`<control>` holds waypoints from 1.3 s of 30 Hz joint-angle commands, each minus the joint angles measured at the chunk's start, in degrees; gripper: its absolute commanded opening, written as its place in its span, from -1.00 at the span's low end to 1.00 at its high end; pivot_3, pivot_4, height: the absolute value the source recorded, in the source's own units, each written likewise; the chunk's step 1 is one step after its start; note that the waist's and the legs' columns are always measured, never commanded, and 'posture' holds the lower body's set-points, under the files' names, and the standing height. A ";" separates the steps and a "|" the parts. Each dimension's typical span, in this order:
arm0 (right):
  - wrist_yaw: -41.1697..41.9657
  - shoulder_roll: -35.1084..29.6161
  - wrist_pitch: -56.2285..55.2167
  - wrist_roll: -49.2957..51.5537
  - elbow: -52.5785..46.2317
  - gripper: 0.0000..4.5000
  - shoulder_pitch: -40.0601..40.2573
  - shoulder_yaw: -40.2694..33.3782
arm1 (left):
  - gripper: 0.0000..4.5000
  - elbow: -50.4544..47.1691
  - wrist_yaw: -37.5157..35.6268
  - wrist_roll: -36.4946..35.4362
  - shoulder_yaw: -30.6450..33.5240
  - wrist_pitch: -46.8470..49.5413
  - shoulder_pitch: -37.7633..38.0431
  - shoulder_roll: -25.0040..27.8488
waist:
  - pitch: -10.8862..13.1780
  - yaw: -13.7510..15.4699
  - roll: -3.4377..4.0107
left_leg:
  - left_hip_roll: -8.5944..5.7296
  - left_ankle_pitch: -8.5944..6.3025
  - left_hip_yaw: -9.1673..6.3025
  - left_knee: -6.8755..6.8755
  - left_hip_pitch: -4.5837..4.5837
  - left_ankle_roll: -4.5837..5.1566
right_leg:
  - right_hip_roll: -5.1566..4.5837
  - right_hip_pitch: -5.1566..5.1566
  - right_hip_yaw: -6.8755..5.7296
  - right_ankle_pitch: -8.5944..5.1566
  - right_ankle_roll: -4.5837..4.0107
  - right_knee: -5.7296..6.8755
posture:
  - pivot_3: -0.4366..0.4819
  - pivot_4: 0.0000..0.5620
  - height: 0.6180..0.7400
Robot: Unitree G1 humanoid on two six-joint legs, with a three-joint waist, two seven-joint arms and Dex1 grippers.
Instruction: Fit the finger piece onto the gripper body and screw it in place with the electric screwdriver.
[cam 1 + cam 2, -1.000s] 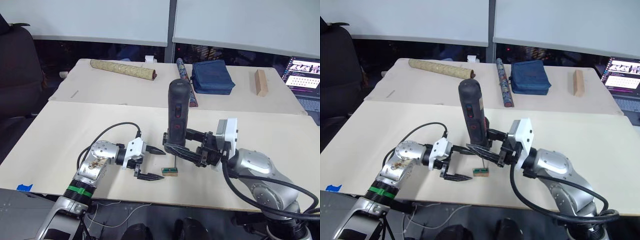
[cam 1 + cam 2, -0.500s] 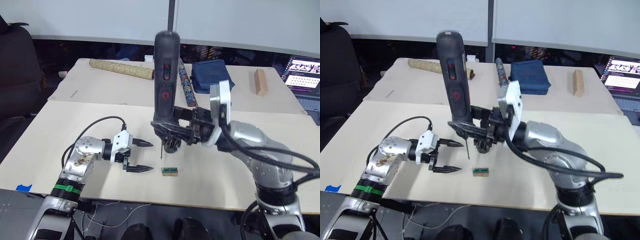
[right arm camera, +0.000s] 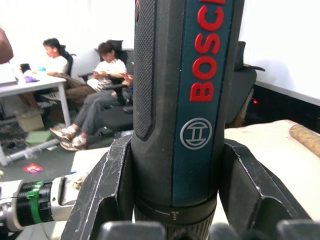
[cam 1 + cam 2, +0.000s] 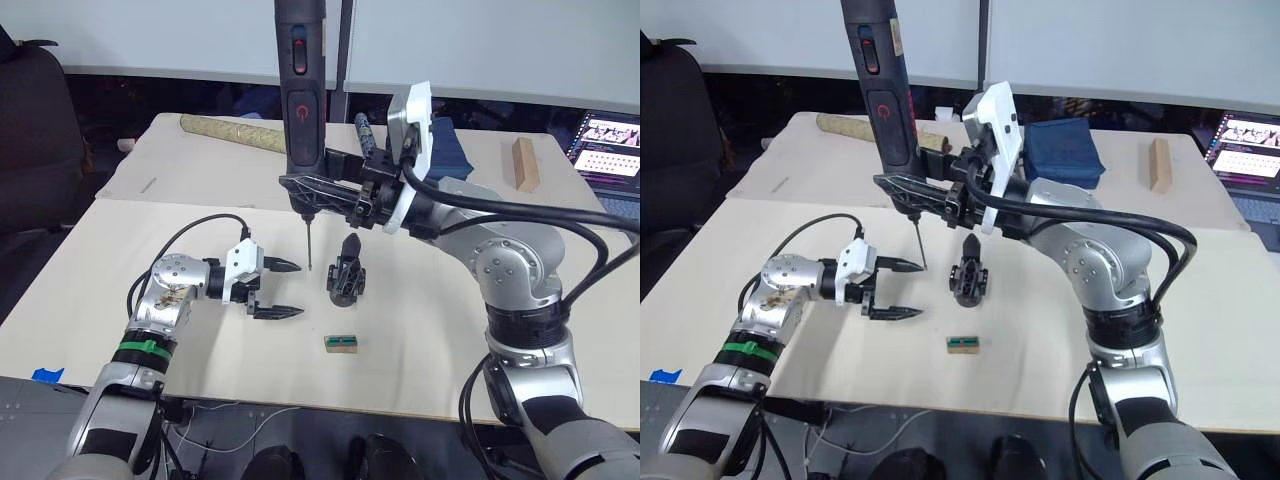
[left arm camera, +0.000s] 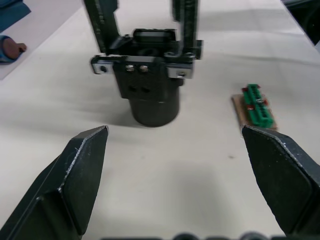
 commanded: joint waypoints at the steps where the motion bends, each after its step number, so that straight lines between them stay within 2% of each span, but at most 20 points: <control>1: -0.31 -0.02 -0.84 -1.73 -0.15 -0.14 -2.94 -1.47 | 1.00 2.58 -0.73 0.03 0.31 -1.32 -2.81 -1.35 | 0.00 0.01 0.00 | -0.02 0.00 -0.02 0.00 -0.02 0.00 | -0.01 0.00 -0.02 0.00 0.01 -0.01 | -0.05 -0.47 1.00; 14: 1.65 -1.97 -0.84 -4.38 0.91 -0.14 -2.37 -2.57 | 1.00 13.71 -0.67 3.48 -0.10 -8.49 -9.05 -5.39 | 0.01 -0.25 0.00 | -0.10 0.02 -0.08 0.00 -0.04 -0.01 | -0.02 0.00 -0.06 0.01 0.03 -0.02 | -0.05 -0.47 1.00; 39: 4.90 -2.75 -4.24 -8.65 -2.34 -0.14 4.71 -2.22 | 1.00 20.15 -0.63 7.11 -0.63 -12.91 -12.89 -9.51 | 0.02 -0.26 -0.01 | -0.10 0.03 -0.11 0.00 -0.09 0.00 | -0.02 -0.03 -0.08 0.01 0.04 -0.04 | -0.05 -0.47 1.00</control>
